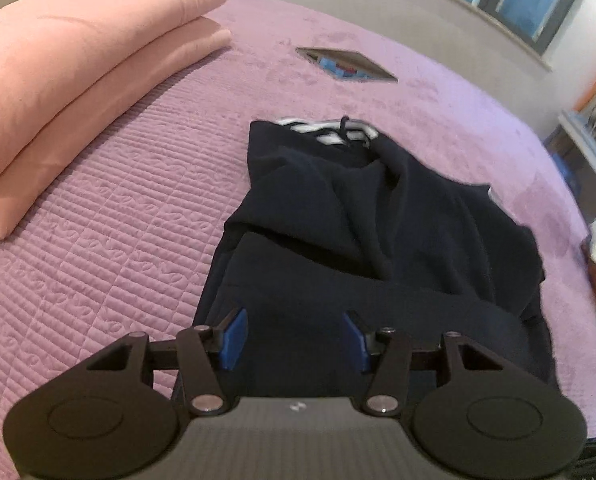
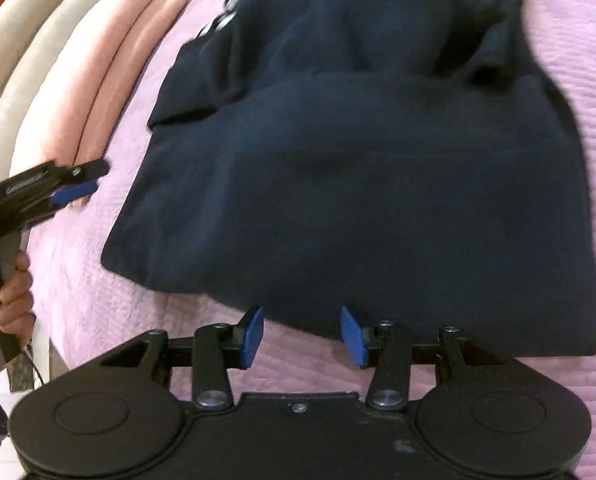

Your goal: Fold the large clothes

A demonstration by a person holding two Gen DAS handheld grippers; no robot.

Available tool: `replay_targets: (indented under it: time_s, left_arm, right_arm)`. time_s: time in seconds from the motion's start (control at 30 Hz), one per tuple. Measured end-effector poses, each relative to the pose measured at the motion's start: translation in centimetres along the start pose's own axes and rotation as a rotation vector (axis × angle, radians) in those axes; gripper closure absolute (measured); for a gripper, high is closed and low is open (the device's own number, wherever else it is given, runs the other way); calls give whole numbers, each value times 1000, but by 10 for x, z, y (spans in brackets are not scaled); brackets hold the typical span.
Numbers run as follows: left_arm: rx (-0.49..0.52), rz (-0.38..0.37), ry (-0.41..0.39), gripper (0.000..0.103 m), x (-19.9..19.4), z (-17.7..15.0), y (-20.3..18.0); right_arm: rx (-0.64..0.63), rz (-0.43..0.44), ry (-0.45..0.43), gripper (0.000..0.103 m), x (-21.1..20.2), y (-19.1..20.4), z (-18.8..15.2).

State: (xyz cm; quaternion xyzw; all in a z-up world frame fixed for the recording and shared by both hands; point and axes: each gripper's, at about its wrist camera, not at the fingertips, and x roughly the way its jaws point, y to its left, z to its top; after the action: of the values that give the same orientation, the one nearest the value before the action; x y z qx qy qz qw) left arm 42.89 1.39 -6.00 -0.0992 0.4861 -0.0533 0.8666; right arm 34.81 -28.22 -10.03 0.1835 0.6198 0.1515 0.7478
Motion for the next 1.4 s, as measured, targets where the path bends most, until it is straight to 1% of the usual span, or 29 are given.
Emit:
replay_targets:
  time_s: [0.07,0.13,0.27,0.37,0.43,0.5,0.73,0.87,0.9,0.97,1.1,1.13,1.2,1.23,1.27,1.33,1.4]
  left_arm:
    - [-4,3,20,49,7,1,0]
    - [-9,9,37,50,12,5,1]
    - [42,28,50,49,19,14,-4]
    - [95,49,72,49,27,18,-6]
    - [121,65,81,50,32,19,-6]
    - [140,76,84,50,36,19,-5]
    - [188,105,104,50,48,22,0]
    - [211,121,108,50,50,22,3]
    - [209,122,107,50,50,23,4]
    - [199,122,107,50,49,23,7]
    - [203,90,121,48,52,25,8]
    - [203,66,144,48,56,26,9]
    - [167,-20,213,49,64,29,11]
    - [139,-53,217,49,65,30,13]
    - [117,-63,202,49,64,32,16]
    - [104,-38,173,49,64,35,18]
    - [109,-1,144,49,64,39,20]
  right_arm:
    - [-3,-19,-5,47,-2,9,-1]
    - [29,-40,-19,47,-7,8,0]
    - [76,-138,-82,46,-24,-13,1]
    - [98,-197,-88,46,-28,-31,1]
    - [110,-219,-85,46,-28,-40,0]
    - [129,-211,-72,44,-19,-41,0]
    - [148,-191,-21,43,-2,-28,7]
    - [145,-194,-14,43,-3,-28,9]
    - [141,-197,-20,45,-5,-27,9]
    - [124,-232,-67,45,-14,-27,13]
    - [58,-368,-225,45,-44,-42,28]
    - [56,-385,-245,45,-47,-49,33]
    - [64,-414,-280,45,-51,-66,46]
    - [64,-426,-293,45,-51,-72,51]
    - [60,-438,-305,45,-50,-77,56]
    - [49,-468,-314,45,-45,-84,66]
    - [58,-474,-300,45,-34,-87,72]
